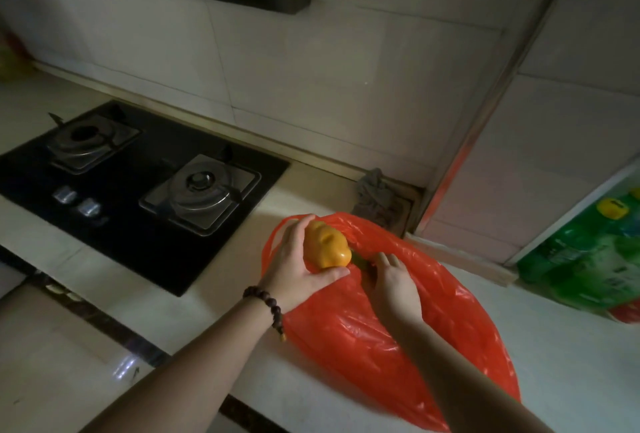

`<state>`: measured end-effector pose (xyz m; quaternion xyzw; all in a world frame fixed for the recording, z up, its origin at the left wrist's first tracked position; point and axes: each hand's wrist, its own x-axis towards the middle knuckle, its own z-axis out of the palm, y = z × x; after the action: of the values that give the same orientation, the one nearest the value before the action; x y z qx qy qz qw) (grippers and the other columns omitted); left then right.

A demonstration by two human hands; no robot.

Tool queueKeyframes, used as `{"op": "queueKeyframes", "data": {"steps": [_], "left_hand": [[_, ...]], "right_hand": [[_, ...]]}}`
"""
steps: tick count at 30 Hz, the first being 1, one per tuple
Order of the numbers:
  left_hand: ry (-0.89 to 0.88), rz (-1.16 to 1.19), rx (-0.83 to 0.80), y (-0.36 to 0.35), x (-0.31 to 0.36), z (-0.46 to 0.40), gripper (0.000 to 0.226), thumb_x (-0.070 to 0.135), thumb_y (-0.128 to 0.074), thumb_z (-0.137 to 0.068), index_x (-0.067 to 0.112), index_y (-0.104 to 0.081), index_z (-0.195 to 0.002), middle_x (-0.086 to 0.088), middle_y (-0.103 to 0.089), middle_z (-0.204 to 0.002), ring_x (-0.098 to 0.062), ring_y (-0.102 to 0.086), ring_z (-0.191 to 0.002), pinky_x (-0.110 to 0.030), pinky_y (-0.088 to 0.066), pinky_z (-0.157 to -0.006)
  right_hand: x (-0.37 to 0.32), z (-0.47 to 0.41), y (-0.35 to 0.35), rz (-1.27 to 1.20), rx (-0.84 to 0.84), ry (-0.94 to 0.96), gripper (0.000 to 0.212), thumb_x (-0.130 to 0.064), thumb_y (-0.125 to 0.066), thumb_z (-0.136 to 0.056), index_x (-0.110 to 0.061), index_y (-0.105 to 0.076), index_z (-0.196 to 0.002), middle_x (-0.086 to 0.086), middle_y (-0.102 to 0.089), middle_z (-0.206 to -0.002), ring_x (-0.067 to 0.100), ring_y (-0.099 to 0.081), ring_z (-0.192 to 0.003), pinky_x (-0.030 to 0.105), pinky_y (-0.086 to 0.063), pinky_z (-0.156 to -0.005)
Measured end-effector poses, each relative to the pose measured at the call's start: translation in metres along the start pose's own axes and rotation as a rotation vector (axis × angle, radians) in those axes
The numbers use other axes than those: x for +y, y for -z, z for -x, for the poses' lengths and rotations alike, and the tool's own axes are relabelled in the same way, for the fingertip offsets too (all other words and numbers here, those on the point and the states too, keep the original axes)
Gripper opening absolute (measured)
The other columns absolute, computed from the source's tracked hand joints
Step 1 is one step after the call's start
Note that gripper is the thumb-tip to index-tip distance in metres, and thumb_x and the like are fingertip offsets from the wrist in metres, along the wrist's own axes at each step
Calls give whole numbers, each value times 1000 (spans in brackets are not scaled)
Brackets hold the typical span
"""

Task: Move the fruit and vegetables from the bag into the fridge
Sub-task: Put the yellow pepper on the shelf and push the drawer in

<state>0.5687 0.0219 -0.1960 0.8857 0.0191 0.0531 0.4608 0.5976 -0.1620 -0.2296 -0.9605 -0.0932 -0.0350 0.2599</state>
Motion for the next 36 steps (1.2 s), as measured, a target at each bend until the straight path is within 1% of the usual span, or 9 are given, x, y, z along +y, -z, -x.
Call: {"op": "queueKeyframes", "data": {"steps": [3,5,11,14,18,23,29,33,36], "left_hand": [[-38,-3,59,22,6,-1,104,61,-75,-56,29,-25,-141,7,-33,-140,-5,-35,-122,-23,-34,-95],[-51,-16,101,43,7,1,103,54,-79,-59,27,-25,-142,5,-33,-141,-4,-34,-120,-22,-33,-95],[-20,-65,227,127,-5,29,106,52,-80,-60,26,-22,-145,-1,-31,-144,-19,-40,-127,-32,-38,-96],[-4,-120,292,181,-17,56,108,52,-80,-61,26,-19,-146,-2,-29,-144,-21,-41,-126,-35,-40,-95],[41,-164,392,264,-46,101,108,50,-80,-61,25,-17,-146,-1,-27,-145,-22,-41,-126,-36,-42,-95],[113,-225,568,374,-98,169,109,57,-78,-60,24,-18,-145,0,-29,-141,-21,-42,-123,-34,-41,-98],[267,-414,806,489,-158,251,106,73,-66,-59,26,-22,-143,2,-36,-138,-22,-47,-117,-40,-47,-91],[388,-505,934,550,-191,283,106,75,-63,-61,23,-22,-144,0,-38,-137,-22,-46,-118,-43,-47,-93],[466,-534,1006,589,-217,293,105,72,-66,-62,21,-23,-143,-2,-38,-138,-23,-46,-119,-44,-46,-95]], "right_hand": [[-11,1,20,33,43,-3,25,-25,-61,-88,-11,-57,-107,6,-57,-101,26,-53,-93,37,-47,-70],[-22,3,33,46,86,16,24,-27,-60,-88,-12,-57,-105,6,-57,-100,26,-53,-91,39,-49,-70],[-98,9,52,44,153,141,27,-26,-59,-89,-13,-58,-112,5,-58,-104,24,-54,-96,37,-49,-75],[-161,12,39,-7,156,251,24,-23,-59,-88,-12,-60,-109,6,-58,-103,25,-53,-97,34,-46,-75],[-260,23,5,-59,108,410,26,-22,-59,-88,-13,-59,-112,5,-58,-106,24,-55,-96,37,-49,-78],[-391,42,-46,-96,31,561,30,-30,-55,-91,-20,-53,-119,-1,-53,-115,18,-54,-103,33,-51,-84],[-531,67,-109,-187,-90,785,24,-29,-53,-92,-18,-53,-113,-2,-51,-106,16,-54,-96,34,-53,-74],[-613,75,-150,-207,-160,911,24,-30,-51,-93,-19,-52,-114,-2,-50,-107,14,-52,-96,29,-50,-73],[-674,68,-181,-230,-166,1026,23,-28,-54,-92,-16,-55,-111,0,-53,-105,17,-54,-93,29,-47,-69]]}}
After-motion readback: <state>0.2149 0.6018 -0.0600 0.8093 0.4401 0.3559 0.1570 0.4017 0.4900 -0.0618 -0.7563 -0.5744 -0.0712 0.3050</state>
